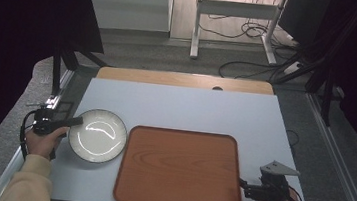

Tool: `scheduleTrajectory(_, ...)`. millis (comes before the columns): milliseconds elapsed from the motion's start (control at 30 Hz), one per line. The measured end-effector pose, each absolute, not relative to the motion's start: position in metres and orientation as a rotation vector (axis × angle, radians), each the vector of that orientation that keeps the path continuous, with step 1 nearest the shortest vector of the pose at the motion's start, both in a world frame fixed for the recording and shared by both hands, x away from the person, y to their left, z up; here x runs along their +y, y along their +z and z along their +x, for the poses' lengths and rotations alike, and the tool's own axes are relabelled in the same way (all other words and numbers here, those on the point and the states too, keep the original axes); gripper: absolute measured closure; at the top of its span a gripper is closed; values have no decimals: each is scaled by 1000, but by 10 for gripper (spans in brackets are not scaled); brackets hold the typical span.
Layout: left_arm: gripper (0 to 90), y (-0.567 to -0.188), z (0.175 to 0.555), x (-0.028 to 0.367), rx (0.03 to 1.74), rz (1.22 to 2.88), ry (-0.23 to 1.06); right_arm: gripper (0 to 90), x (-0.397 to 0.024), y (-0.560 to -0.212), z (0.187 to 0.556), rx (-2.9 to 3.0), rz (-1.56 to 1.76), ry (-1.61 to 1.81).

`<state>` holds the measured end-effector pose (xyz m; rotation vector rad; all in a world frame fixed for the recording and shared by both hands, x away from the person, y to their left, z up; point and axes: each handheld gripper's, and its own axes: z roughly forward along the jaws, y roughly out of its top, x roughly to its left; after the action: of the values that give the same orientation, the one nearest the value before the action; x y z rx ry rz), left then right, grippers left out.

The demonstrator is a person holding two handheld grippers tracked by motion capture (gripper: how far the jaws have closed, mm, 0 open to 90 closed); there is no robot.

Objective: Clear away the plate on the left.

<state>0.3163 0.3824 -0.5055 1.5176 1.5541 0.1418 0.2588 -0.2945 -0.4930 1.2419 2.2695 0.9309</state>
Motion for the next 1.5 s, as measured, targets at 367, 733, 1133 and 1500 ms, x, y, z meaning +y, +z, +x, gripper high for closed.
scheduleTrajectory(367,814,-489,309,385,1521,1469,181,124,-295,-493,259,2267,1244,930)
scheduleTrajectory(733,813,-477,305,382,1460,1433,186,124,-295,-493,259,2269,1243,928)
scheduleTrajectory(1133,809,-466,299,380,1431,1426,205,124,-295,-493,259,2272,1238,925)
scheduleTrajectory(1500,810,-455,295,376,1396,1425,198,124,-294,-493,260,2277,1235,919)
